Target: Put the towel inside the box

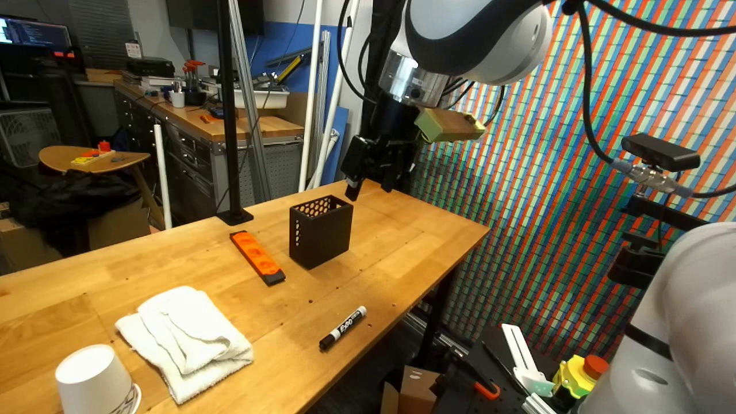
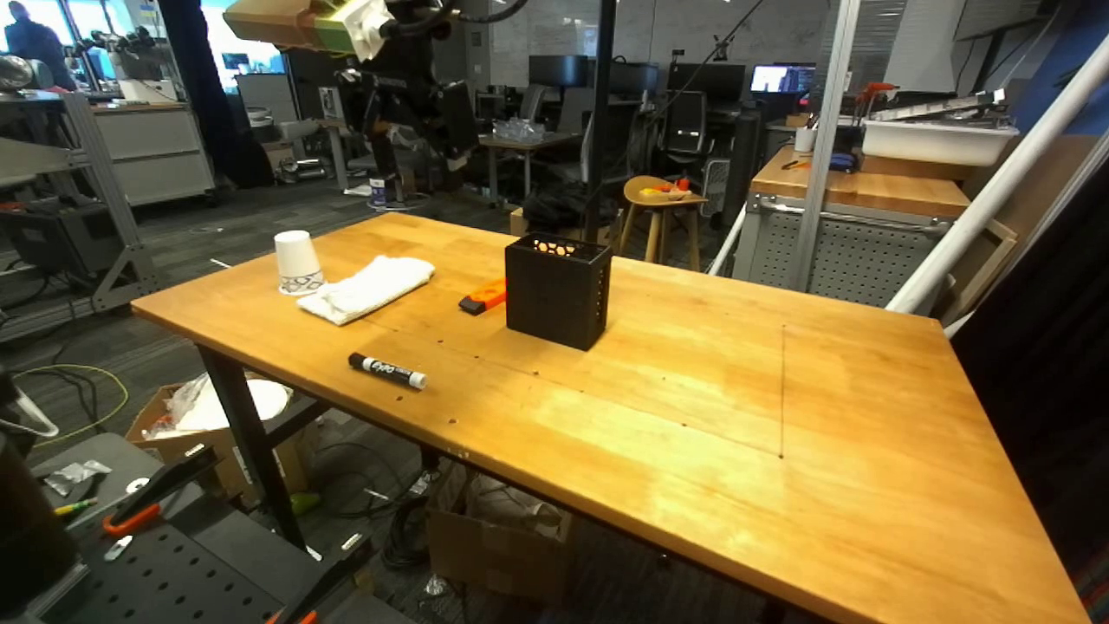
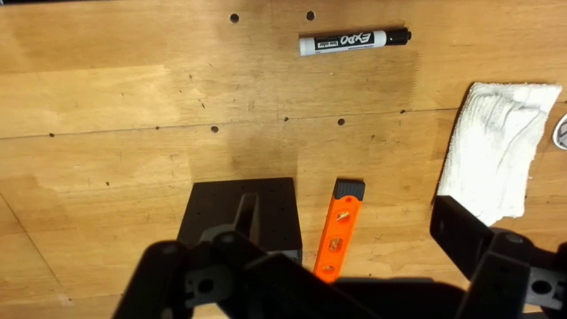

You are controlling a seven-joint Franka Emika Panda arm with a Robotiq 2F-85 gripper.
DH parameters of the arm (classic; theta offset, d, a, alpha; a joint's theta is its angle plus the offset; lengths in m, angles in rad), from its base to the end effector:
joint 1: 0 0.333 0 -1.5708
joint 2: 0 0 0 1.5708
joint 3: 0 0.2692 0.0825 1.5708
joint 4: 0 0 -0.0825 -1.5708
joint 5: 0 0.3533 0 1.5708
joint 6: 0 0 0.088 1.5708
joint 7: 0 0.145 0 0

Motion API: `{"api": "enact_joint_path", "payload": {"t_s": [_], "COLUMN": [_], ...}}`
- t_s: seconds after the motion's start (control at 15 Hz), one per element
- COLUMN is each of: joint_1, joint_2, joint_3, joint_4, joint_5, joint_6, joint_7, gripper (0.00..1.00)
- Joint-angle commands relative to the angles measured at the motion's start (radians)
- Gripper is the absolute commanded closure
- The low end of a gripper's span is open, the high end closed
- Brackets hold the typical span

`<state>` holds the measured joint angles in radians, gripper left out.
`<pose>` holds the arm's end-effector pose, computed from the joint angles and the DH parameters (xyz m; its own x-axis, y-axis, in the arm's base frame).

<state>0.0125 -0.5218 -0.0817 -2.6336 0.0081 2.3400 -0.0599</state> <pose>0.4005 -0.0247 0.3743 0.9739 -0.0118 0.2268 -0.0041 -0.9994 -0.0341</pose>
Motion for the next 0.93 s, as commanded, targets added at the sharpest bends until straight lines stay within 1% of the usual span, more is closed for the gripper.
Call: {"api": "enact_joint_path", "payload": {"t_s": [0.0, 0.2, 0.47, 0.67, 0.87], "joint_1": [0.043, 0.076, 0.107, 0.103, 0.076], "joint_2": [0.086, 0.168, 0.315, 0.42, 0.507], "joint_3": [0.025, 0.031, 0.018, 0.021, 0.031], "joint_4": [0.095, 0.172, 0.295, 0.378, 0.436], "joint_5": [0.03, 0.034, 0.068, 0.118, 0.148], "joint_6": [0.028, 0.049, 0.099, 0.114, 0.114], "joint_7": [-0.041, -0.083, -0.201, -0.294, -0.373], "gripper": [0.0, 0.0, 0.0, 0.0, 0.0]}}
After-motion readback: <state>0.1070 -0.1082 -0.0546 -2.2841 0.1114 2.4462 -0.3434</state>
